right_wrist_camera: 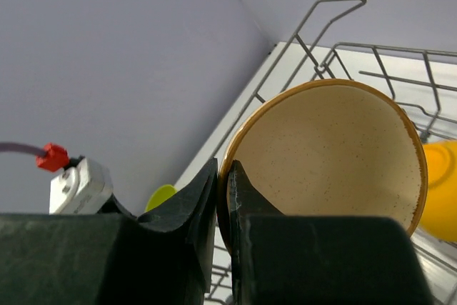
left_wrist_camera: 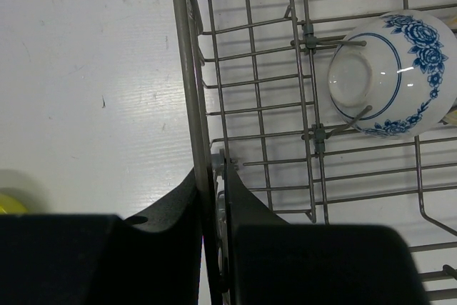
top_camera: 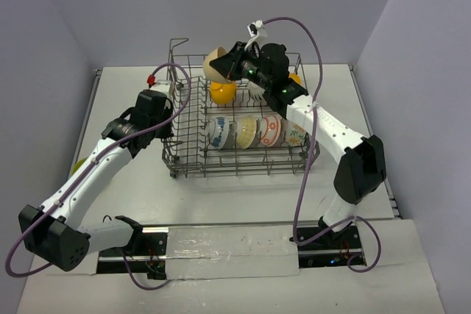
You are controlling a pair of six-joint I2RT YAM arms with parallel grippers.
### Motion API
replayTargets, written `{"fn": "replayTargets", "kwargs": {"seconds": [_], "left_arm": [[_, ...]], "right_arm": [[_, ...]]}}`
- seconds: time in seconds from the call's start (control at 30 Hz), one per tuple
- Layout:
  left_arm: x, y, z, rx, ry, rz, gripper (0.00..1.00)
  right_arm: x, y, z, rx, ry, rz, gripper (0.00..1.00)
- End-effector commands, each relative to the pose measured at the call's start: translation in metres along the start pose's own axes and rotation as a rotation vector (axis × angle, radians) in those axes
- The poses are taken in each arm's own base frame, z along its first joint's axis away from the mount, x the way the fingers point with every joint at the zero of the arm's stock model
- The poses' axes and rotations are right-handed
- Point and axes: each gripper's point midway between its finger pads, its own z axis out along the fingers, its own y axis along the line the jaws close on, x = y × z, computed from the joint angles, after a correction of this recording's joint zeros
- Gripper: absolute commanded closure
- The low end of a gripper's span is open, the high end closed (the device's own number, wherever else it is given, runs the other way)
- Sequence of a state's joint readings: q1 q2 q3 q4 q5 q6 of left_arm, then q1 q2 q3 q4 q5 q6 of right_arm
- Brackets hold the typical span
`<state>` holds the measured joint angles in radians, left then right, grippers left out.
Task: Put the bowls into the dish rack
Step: Turn the bowl upside down over the dish rack.
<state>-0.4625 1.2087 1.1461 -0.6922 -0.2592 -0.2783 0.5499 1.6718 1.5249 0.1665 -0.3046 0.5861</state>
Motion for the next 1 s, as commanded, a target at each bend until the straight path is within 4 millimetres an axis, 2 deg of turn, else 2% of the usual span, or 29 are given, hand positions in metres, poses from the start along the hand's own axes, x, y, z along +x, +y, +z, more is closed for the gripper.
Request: {"fn": "replayTargets", "kwargs": {"seconds": [0.0,0.23,0.27,0.4,0.53,0.63,0.7,0.97], "left_arm": [[0.003,-0.02,-0.018,0.132,-0.02,0.062,1.0],[0.013,-0.028,-0.02,0.171,-0.029,0.055,1.0],[0.012,-0.028,-0.019,0.168,-0.035,0.051,1.0],[0.018,-0.027,-0.013,0.159,-0.04,0.04,1.0],[0.033,-0.027,-0.001,0.156,-0.019,0.036,1.0],[0.034,-0.028,0.003,0.162,-0.031,0.038,1.0],[0.034,-0.026,0.002,0.158,-0.039,0.024,1.0],[0.039,-0.02,0.001,0.14,-0.057,0.007,1.0]], "right_arm": [[-0.054,0.041,0.002,-0.152,-0.196,0.016,1.0],[-0.045,0.035,0.02,-0.17,-0.216,0.113,1.0],[-0.041,0.03,0.025,-0.161,-0.211,0.139,1.0],[-0.027,0.032,0.036,-0.155,-0.205,0.183,1.0],[-0.012,0.03,0.048,-0.143,-0.194,0.246,1.0],[0.002,0.028,0.059,-0.153,-0.186,0.307,1.0],[0.003,0.036,0.063,-0.181,-0.193,0.317,1.0],[0.029,0.033,0.076,-0.21,-0.204,0.435,1.0]]}}
